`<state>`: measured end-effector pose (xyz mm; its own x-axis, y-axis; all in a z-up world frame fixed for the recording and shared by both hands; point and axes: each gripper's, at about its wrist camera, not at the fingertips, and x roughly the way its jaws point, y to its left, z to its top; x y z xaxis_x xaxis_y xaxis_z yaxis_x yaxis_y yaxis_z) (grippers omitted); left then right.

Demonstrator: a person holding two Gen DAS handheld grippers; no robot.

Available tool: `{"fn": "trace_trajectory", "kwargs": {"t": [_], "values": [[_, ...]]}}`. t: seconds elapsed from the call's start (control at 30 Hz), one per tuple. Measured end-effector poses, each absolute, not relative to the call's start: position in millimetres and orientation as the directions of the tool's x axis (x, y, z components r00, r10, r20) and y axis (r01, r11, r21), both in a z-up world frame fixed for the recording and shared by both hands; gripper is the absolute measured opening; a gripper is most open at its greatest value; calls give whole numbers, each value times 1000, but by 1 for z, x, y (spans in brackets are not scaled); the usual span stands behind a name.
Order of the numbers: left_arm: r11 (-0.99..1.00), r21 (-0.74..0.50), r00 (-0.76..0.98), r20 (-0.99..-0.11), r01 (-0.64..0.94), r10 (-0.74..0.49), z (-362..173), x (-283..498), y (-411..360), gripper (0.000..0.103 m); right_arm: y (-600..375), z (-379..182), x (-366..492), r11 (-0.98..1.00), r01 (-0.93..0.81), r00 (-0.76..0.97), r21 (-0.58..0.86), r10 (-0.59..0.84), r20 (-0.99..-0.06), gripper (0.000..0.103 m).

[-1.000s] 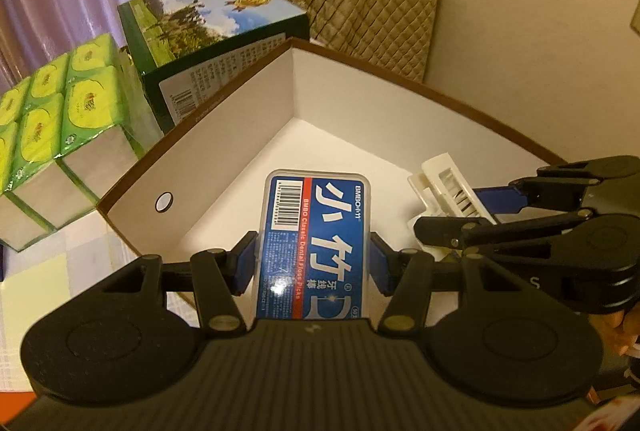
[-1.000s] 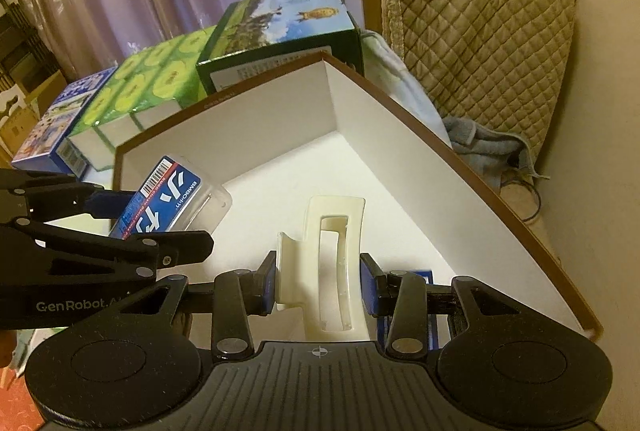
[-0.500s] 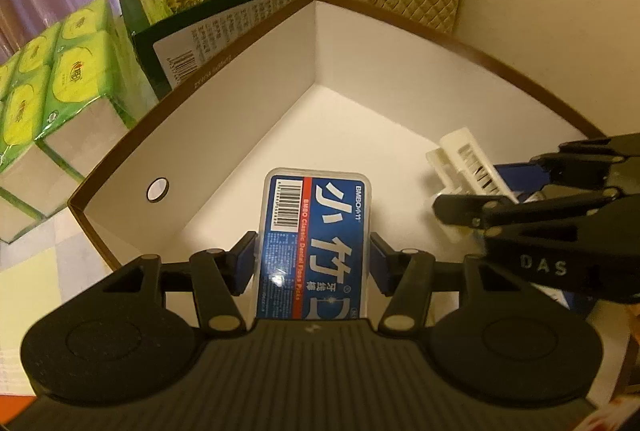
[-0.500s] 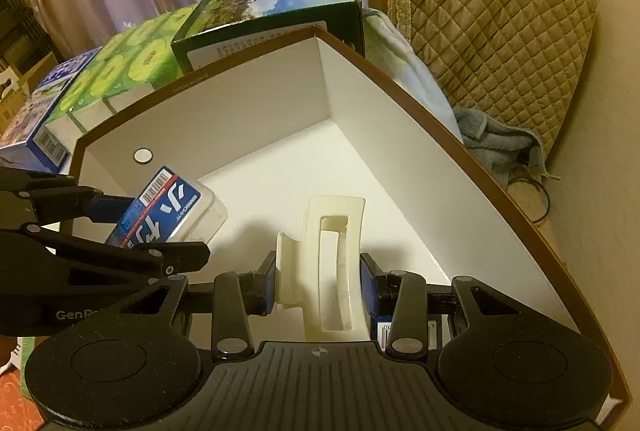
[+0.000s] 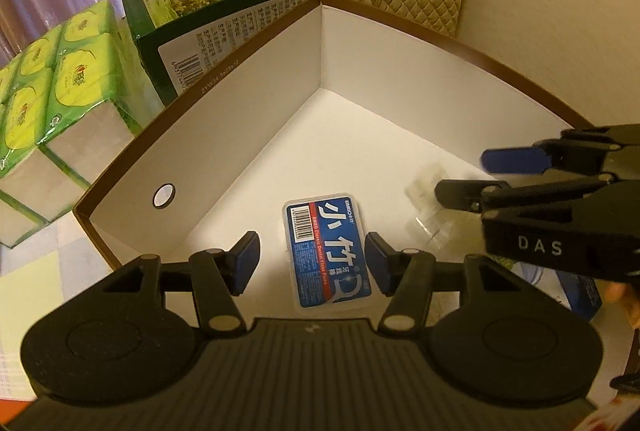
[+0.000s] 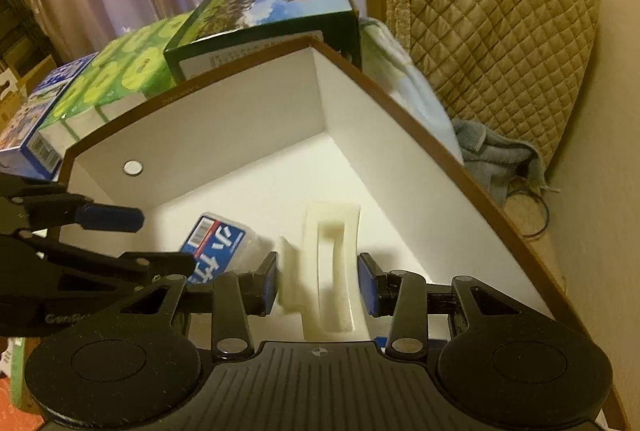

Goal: Organize rigid objects
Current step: 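Open both tools to drop the toothbrush case and hair clip inside, then withdraw both tools from the brown box toward the mat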

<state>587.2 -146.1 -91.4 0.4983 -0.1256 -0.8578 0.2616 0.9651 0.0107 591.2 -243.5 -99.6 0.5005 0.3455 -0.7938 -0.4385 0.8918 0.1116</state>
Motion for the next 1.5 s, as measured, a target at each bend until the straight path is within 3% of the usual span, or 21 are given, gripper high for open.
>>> {"fn": "trace_trajectory", "kwargs": {"t": [0.03,0.07,0.8,1.5], "values": [[965,11,500,-857,262,-126,-91,586,-146,54,-244,-99,591,892,-438,506,107,344,-791,56],[965,10,502,-855,264,-128,-90,585,-146,54,-245,-98,589,890,-443,511,109,350,-785,61],[966,-19,551,-818,257,-163,-56,548,-141,59,-269,-71,548,897,-421,528,137,365,-767,63],[978,-49,676,-715,205,-178,-1,442,-99,66,-293,-28,451,895,-403,585,190,411,-699,63]]}}
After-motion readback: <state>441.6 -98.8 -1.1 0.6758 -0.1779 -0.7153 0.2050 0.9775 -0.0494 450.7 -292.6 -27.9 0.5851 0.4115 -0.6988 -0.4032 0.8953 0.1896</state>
